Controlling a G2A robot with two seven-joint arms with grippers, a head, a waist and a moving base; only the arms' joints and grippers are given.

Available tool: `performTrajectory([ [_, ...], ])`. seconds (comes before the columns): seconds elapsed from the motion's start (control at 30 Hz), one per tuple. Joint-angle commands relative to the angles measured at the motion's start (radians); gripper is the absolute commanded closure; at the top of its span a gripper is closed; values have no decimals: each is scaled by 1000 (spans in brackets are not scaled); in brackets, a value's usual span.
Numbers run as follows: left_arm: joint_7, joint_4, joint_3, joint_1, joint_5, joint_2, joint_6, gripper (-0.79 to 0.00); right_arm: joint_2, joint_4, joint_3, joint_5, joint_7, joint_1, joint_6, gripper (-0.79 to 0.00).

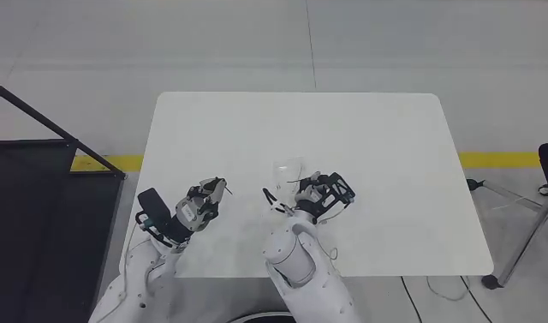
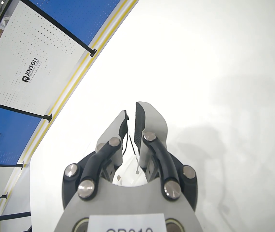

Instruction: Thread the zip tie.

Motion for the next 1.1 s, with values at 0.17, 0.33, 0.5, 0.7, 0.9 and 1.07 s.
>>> performTrajectory([
  [0.17,5,5,0,-2,0,2,-1,0,-3,-10,-1,-58,27,-20,-2,-175],
  [0.33,7,6,1,-3,0,4,-4,0,-4,-22,-1,-107,42,-40,8,-246],
  [0.5,10,8,3,-3,0,5,-3,0,-7,-37,8,-134,53,-57,9,-228],
  [0.7,11,7,3,-2,-1,7,-2,0,-11,-60,22,-153,62,-76,0,-246],
  [0.9,14,6,3,1,0,8,-2,0,4,-157,35,-205,178,-105,-7,-302],
  [1.07,24,7,4,3,-9,9,-1,0,44,-312,39,-434,479,-139,44,-585],
])
